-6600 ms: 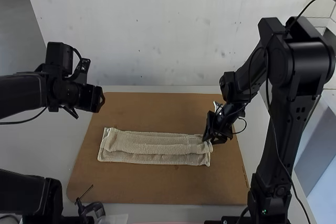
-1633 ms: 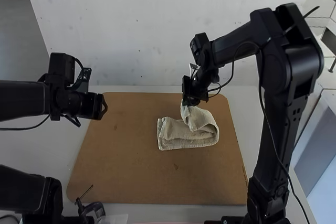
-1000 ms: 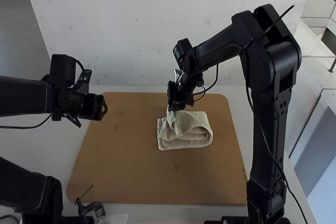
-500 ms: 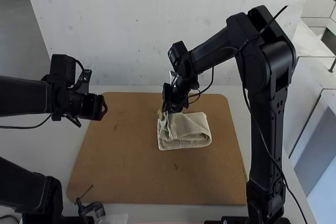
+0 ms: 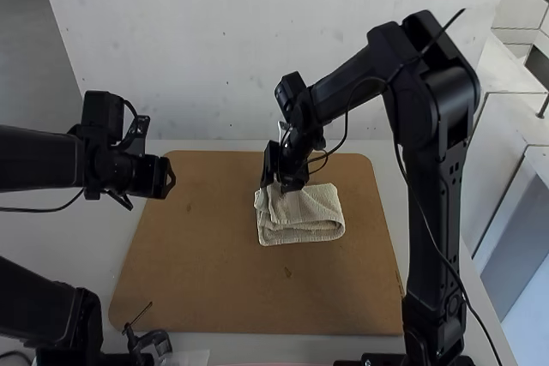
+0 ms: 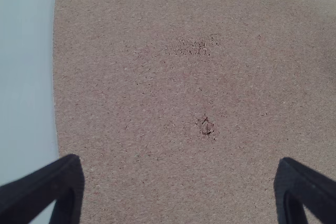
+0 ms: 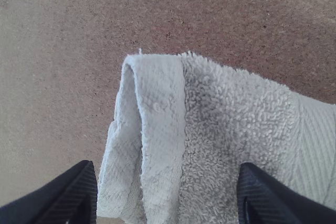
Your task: Fold the towel.
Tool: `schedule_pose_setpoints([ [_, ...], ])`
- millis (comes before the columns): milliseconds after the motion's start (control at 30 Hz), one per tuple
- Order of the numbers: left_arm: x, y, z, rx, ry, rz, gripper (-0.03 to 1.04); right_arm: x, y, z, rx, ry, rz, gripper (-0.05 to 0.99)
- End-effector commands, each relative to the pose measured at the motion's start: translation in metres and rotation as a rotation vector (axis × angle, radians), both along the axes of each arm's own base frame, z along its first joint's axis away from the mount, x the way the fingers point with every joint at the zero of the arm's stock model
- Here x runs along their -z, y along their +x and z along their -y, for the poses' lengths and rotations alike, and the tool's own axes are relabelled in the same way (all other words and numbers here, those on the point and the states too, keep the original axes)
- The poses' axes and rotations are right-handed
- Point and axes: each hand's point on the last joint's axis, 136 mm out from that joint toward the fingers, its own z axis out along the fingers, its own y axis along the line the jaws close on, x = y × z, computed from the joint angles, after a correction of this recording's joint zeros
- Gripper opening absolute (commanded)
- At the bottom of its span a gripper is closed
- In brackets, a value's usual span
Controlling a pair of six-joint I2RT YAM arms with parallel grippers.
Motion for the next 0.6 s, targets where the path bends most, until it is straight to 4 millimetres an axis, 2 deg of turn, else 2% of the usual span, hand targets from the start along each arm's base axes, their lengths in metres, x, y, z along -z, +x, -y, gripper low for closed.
schedule_pose_setpoints([
  [0, 0.000, 0.000, 0.002, 0.003, -0.017, 0.000, 0.79, -0.061, 0.016, 0.010, 0.039, 0.077, 0.112, 0.53],
  [133, -0.005, 0.002, 0.010, 0.017, -0.030, 0.010, 0.77, -0.069, 0.023, 0.041, 0.082, 0.056, 0.124, 0.51],
  [233, -0.018, 0.006, 0.027, 0.032, -0.075, 0.032, 0.70, -0.060, 0.019, 0.064, 0.089, 0.001, 0.134, 0.30],
  [267, -0.025, 0.008, 0.036, 0.043, -0.093, 0.039, 0.70, -0.055, 0.017, 0.071, 0.088, -0.019, 0.133, 0.28],
  [400, -0.044, 0.014, 0.073, 0.086, -0.158, 0.046, 0.66, -0.039, 0.009, 0.092, 0.103, -0.057, 0.119, 0.05],
  [433, -0.049, 0.016, 0.082, 0.092, -0.179, 0.044, 0.65, -0.034, 0.006, 0.095, 0.102, -0.062, 0.114, 0.02],
  [567, -0.057, 0.013, 0.123, 0.187, -0.213, 0.028, 0.65, -0.018, -0.005, 0.105, 0.095, -0.090, 0.091, 0.02],
])
